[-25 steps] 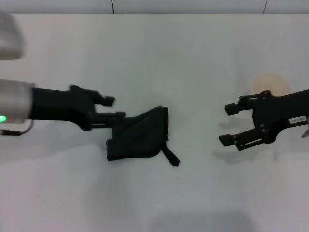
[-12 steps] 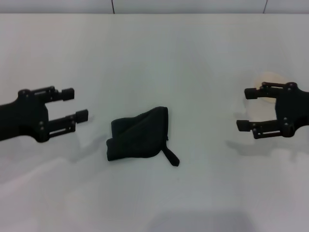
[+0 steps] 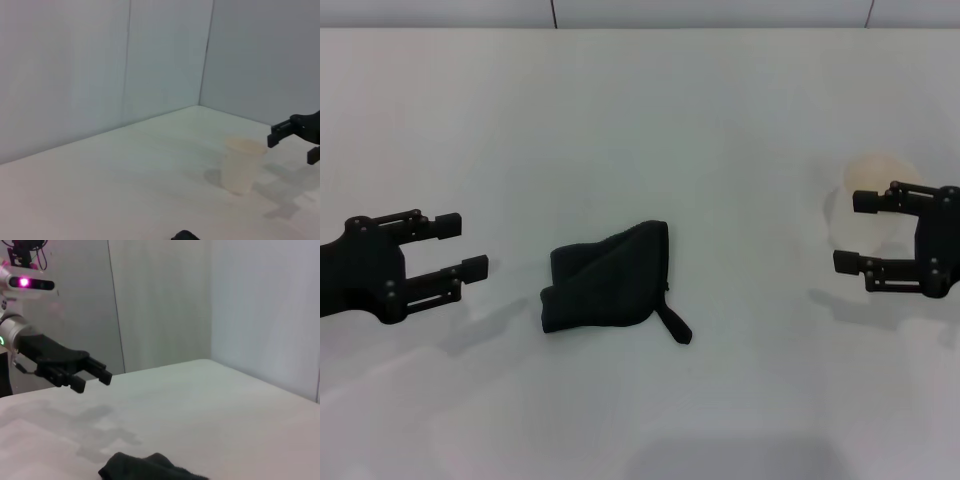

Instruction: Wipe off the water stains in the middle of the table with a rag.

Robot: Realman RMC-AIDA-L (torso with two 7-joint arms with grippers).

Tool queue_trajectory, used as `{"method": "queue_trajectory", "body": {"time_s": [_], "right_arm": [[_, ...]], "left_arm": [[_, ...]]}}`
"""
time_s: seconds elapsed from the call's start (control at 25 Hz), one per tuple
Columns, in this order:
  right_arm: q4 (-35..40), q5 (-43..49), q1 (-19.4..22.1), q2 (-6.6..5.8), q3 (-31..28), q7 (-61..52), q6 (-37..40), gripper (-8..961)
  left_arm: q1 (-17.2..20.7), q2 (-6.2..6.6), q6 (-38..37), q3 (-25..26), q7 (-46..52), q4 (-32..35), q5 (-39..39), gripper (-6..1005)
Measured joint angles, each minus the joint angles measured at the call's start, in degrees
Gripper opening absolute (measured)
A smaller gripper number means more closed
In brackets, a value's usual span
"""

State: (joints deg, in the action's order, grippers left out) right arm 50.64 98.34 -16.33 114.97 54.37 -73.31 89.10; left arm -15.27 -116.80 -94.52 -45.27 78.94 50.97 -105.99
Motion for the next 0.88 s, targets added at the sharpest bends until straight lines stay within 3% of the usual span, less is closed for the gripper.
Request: {"method": "queue_trajectory", "body": {"time_s": [0.32, 0.88], "right_arm": [[0.54, 2.47, 0.32, -0.31, -0.08, -1.90, -0.03, 793], [0.10, 2.56, -0.02, -0.19, -0.15, -2.45, -0.72, 793]], "left_arm": [[-0.06, 0.59, 0.19, 0.13, 0.21, -0.06, -0.12, 642], [-0.55, 0.07, 1.36, 1.66, 0.65, -0.09, -1.62, 642]]}}
